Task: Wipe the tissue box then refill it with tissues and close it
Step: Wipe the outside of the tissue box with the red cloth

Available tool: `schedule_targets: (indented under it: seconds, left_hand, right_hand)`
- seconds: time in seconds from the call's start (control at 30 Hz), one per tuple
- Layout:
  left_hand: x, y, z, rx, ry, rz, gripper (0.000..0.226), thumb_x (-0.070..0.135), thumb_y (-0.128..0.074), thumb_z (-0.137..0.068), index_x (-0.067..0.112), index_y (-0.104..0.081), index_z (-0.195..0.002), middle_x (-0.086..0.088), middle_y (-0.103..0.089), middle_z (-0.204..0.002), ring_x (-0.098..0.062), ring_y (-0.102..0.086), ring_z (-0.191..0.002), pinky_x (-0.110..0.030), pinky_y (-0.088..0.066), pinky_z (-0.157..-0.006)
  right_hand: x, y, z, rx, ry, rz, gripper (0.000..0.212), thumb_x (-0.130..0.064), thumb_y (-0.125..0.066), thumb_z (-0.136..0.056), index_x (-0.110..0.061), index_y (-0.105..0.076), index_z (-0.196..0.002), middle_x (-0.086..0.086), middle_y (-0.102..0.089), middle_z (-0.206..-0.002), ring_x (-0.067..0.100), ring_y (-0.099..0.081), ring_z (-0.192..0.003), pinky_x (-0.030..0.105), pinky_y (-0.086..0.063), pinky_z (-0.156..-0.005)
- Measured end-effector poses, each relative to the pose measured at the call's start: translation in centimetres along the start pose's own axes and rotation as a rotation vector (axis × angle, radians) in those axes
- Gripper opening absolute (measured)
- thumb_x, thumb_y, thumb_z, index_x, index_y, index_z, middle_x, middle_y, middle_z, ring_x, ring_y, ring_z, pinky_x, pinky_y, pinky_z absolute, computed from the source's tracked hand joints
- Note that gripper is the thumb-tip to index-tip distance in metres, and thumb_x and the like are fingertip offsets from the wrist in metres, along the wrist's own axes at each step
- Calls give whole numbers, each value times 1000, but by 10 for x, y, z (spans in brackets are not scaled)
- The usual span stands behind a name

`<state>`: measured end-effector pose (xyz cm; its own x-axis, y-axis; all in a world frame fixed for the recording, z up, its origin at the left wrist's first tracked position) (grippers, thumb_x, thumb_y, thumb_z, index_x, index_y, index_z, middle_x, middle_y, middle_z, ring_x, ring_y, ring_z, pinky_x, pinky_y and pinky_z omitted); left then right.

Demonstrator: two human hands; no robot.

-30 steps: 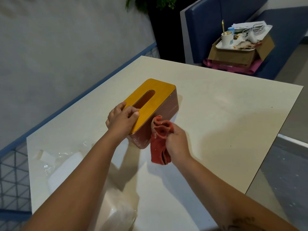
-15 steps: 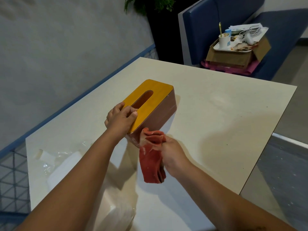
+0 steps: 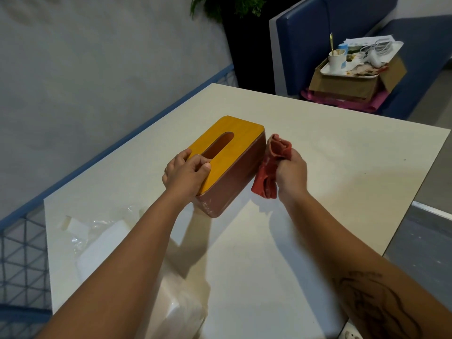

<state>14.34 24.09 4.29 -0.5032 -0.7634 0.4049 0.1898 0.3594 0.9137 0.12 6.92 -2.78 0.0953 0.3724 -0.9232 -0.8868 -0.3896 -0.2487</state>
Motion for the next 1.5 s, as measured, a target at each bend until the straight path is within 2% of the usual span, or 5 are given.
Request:
schedule_targets:
  seconds: [0.47,0.73,0.97,1.17,1.5]
  left_hand:
    - [-1,-1,-1,1,-3,11,18,41,-41,-95,34,-57,-99,4,-25,-151,-23,-16,-141,-47,-12,-111]
    - [-1,-1,-1,1,8,7,20,40,-41,-95,33,-59,-101,5,-25,-151,-23,-16,-140,-47,-12,-111]
    - [-1,1,0,-8,16,21,16,40,-43,-94,36,-59,-98,6,-26,-151,-22,-16,-140,-45,-13,-111]
    - [-3,0,-2,-1,11,10,21,40,-43,-95,33,-60,-104,6,-25,-151,-22,-15,-141,-46,-12,-112]
    - [-2,0,-2,-23,4,-2,22,41,-40,-96,34,-59,-105,5,-23,-152,-22,-14,-141,-47,-12,-112]
  right_hand:
    - [55,-30,75,-118,-154,-128,23,-3,-58,-86,-23,-69,-82,9,-70,-102,30,-65,-98,42,-52,-93]
    - [80,-45,116,-283,-317,-205,32,4,-54,-85,-21,-71,-73,-3,-70,-67,15,-65,-64,24,-53,-62]
    - [82,-54,141,-453,-467,-434,30,8,-61,-61,-12,-71,-81,6,-72,-71,22,-67,-67,29,-54,-65]
    - [76,-17,103,-327,-501,-552,38,20,-38,-80,2,-59,-106,16,-69,-77,25,-69,-64,33,-59,-63]
    - [80,-32,117,-49,-544,-580,27,-3,-42,-98,-23,-52,-113,7,-62,-92,21,-60,-76,38,-50,-78]
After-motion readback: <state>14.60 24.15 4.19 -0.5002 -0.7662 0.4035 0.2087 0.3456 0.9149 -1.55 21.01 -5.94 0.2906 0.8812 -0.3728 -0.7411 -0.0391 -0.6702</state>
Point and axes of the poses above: each hand's wrist, its own z-axis away from the middle knuckle, its own y-axis out of the back of the hand, x = y × z, the point moved 8 cm from there along -z, towards the middle knuckle
